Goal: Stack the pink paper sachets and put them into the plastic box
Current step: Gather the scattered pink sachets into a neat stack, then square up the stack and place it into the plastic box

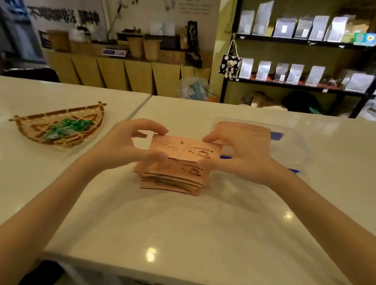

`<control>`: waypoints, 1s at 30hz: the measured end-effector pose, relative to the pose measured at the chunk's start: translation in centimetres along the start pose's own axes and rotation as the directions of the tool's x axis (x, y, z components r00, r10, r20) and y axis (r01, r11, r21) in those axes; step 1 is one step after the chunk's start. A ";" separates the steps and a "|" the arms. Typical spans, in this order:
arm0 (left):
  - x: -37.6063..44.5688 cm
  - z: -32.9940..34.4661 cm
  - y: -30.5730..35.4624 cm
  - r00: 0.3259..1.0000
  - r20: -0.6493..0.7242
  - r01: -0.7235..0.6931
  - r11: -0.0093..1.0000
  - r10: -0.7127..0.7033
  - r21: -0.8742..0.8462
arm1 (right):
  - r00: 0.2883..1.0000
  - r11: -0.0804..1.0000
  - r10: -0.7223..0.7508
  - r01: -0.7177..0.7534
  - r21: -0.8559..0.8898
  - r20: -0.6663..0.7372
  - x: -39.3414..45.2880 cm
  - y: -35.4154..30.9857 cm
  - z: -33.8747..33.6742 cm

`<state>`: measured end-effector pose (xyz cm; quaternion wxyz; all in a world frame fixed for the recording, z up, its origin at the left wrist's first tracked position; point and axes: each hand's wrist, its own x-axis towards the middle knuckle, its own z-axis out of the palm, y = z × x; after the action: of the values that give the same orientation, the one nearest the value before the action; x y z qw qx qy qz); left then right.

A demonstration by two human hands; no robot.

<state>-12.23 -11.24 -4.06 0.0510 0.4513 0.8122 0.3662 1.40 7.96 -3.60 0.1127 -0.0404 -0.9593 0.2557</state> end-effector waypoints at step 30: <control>6.4 -0.8 -4.2 0.664 0.665 0.138 0.930 -0.343 0.342 | 0.751 0.969 0.230 -0.117 -0.218 0.618 7.9 -2.3 2.7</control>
<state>-19.25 -8.18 -4.58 0.3502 0.4477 0.8217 0.0414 -6.91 5.77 -3.19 -0.2482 -0.0492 -0.9500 0.1830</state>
